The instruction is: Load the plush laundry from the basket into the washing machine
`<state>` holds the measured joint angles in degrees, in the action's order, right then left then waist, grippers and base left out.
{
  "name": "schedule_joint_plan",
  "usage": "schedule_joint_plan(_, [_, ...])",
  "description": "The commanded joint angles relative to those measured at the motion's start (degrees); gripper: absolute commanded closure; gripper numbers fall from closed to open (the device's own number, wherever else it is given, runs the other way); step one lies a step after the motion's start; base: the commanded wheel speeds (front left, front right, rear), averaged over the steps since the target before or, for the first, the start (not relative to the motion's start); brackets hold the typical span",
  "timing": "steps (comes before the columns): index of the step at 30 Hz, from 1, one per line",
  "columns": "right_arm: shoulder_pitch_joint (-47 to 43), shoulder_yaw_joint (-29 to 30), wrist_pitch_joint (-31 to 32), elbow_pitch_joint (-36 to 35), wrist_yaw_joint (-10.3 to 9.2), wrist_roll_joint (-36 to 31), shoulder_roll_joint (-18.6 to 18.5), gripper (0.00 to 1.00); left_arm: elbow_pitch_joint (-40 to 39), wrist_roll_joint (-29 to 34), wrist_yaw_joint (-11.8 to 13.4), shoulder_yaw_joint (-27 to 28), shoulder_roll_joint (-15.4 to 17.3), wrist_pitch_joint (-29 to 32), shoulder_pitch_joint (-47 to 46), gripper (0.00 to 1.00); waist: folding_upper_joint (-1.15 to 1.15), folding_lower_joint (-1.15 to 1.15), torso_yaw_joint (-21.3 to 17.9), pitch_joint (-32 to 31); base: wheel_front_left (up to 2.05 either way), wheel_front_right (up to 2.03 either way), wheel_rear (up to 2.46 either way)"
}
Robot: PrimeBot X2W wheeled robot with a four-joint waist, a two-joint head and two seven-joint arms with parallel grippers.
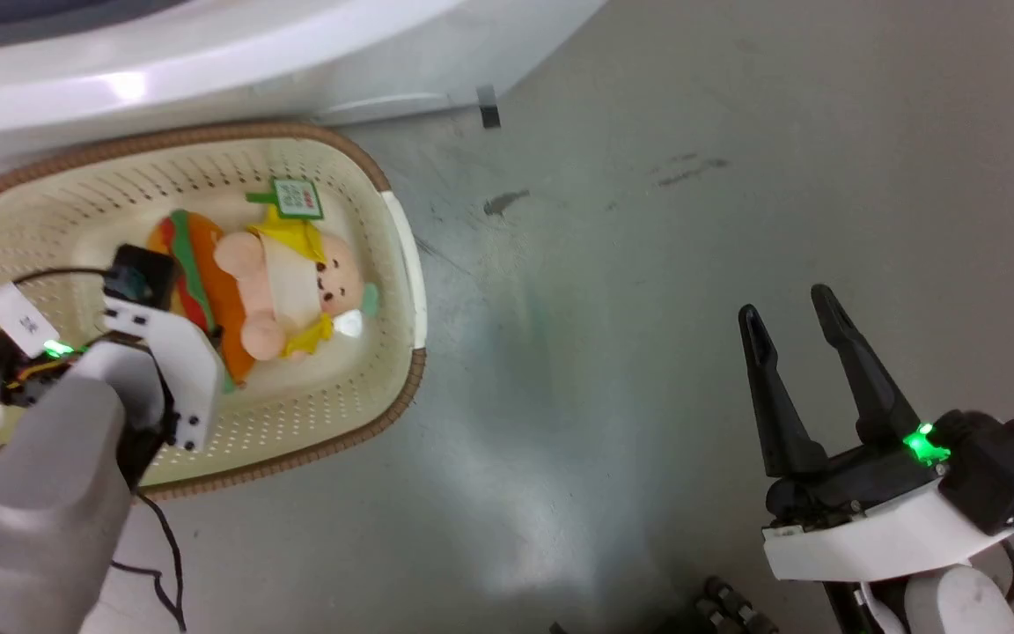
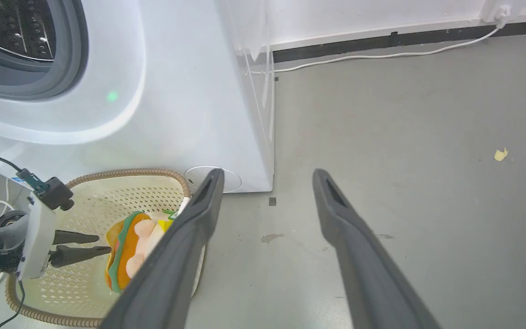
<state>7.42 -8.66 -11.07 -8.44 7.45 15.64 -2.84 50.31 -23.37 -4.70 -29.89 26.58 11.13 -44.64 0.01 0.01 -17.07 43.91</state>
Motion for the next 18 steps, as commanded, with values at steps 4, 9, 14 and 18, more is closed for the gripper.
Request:
schedule_joint_plan(4, [1.15, 0.17, -0.91, -1.40, 0.03, 1.03, -0.03, 0.00, 3.31, -2.02, 0.04, -1.60, 1.33, 1.99, -4.33, 0.00, -0.01, -0.01, -1.17, 2.89, 0.00, 0.00, 0.00])
schedule_joint_plan(9, [1.24, 0.02, -1.50, -2.01, 0.03, 2.65, -0.03, 0.00, 5.86, -3.44, -0.13, -3.36, 2.15, 2.98, -7.79, 0.00, -0.01, -0.01, -2.00, 5.47, 0.00, 0.00, 0.00])
schedule_joint_plan(14, [1.59, -0.71, -2.10, -2.27, 0.03, 3.98, -0.03, 0.00, 8.37, -4.87, -0.36, -5.17, 3.07, 3.46, -10.71, 0.00, -0.01, -0.01, -2.82, 8.01, 0.00, 0.00, 0.00])
schedule_joint_plan(18, [2.39, -1.62, -2.82, -2.73, 0.03, 4.96, -0.03, 0.00, 11.54, -7.44, -1.03, -6.95, 4.10, 4.33, -13.54, 1.00, -0.01, -0.01, -3.74, 10.85, 0.00, 0.00, 0.00])
